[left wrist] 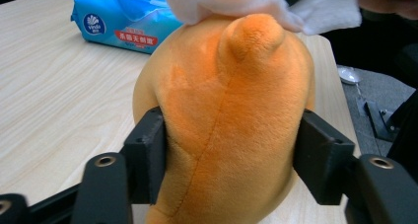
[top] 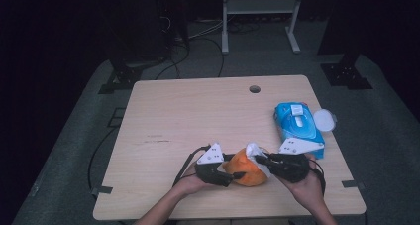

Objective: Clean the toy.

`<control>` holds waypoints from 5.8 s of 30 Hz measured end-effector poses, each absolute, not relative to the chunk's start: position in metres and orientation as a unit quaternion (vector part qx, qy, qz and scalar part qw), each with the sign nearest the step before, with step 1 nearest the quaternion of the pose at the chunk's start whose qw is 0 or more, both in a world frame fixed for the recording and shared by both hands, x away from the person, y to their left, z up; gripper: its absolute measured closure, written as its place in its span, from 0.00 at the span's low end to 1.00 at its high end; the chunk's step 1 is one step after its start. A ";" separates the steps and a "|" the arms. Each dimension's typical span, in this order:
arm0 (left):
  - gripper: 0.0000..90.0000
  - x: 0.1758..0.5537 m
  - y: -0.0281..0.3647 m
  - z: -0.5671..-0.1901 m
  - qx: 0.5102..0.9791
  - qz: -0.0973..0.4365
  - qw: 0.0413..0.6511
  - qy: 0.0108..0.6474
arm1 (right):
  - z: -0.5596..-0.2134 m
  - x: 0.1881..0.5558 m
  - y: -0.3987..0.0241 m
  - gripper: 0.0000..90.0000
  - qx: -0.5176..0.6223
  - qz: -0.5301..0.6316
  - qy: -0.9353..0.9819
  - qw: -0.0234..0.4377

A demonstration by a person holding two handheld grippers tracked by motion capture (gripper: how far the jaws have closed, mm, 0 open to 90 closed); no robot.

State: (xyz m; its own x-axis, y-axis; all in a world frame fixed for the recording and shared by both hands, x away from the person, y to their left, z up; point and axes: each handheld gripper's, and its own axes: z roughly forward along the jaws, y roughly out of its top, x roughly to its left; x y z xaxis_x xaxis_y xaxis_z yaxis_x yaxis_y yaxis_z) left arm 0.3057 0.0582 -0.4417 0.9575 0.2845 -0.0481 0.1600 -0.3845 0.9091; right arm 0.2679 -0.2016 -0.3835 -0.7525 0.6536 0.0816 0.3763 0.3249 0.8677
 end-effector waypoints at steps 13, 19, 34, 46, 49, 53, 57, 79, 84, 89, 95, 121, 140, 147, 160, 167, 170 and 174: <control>0.23 0.305 0.060 -0.434 0.827 0.071 0.544 0.124 | -0.394 0.273 -0.205 0.93 0.335 0.482 0.799 0.134; 0.15 0.310 0.060 -0.444 0.831 0.061 0.537 0.134 | -0.396 0.277 -0.214 0.93 0.351 0.479 0.792 0.142; 0.41 0.301 0.068 -0.418 0.835 0.088 0.529 0.127 | -0.377 0.264 -0.196 0.93 0.301 0.522 0.789 0.117; 0.21 0.313 0.066 -0.433 0.826 0.056 0.539 0.154 | -0.389 0.276 -0.217 0.93 0.348 0.503 0.779 0.139; 0.33 0.309 0.063 -0.431 0.826 0.063 0.539 0.155 | -0.387 0.269 -0.209 0.93 0.331 0.506 0.785 0.136; 0.35 0.310 0.066 -0.433 0.824 0.061 0.539 0.164 | -0.388 0.261 -0.192 0.93 0.301 0.503 0.800 0.129; 0.36 0.310 0.065 -0.434 0.822 0.053 0.543 0.165 | -0.384 0.261 -0.193 0.93 0.300 0.496 0.801 0.149; 0.13 0.312 0.057 -0.443 0.822 0.044 0.547 0.150 | -0.386 0.271 -0.209 0.93 0.326 0.489 0.797 0.141; 0.31 0.301 0.049 -0.440 0.822 0.070 0.551 0.124 | -0.376 0.259 -0.189 0.94 0.284 0.504 0.809 0.105; 0.36 0.293 0.045 -0.442 0.826 0.083 0.546 0.113 | -0.377 0.256 -0.176 0.94 0.272 0.483 0.822 0.132; 0.36 0.285 0.036 -0.443 0.830 0.099 0.541 0.091 | -0.374 0.266 -0.206 0.93 0.325 0.466 0.806 0.165; 0.41 0.277 0.032 -0.431 0.822 0.147 0.540 0.101 | -0.364 0.260 -0.211 0.93 0.312 0.496 0.805 0.088; 0.19 0.290 0.040 -0.433 0.827 0.145 0.530 0.119 | -0.388 0.277 -0.217 0.93 0.359 0.470 0.795 0.133; 0.20 0.296 0.044 -0.439 0.828 0.132 0.533 0.115 | -0.382 0.268 -0.204 0.93 0.328 0.499 0.796 0.100; 0.43 0.295 0.060 -0.425 0.826 0.178 0.522 0.118 | -0.399 0.285 -0.216 0.93 0.378 0.492 0.778 0.100; 0.41 0.290 0.050 -0.427 0.834 0.205 0.497 0.124 | -0.387 0.286 -0.204 0.93 0.362 0.519 0.767 0.105; 0.37 0.282 0.042 -0.428 0.849 0.199 0.480 0.093 | -0.385 0.288 -0.200 0.93 0.362 0.526 0.764 0.094; 0.28 0.283 0.047 -0.420 0.850 0.138 0.500 0.093 | -0.398 0.289 -0.198 0.93 0.358 0.505 0.782 0.075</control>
State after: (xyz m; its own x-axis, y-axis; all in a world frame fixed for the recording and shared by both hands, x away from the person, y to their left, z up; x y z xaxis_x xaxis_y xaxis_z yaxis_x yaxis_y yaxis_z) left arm 0.2834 0.0471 -0.4200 0.9444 0.2967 0.1418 0.0199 -0.4818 0.8760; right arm 0.2888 -0.1985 -0.3981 -0.7325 0.6355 0.2439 0.4843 0.2347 0.8429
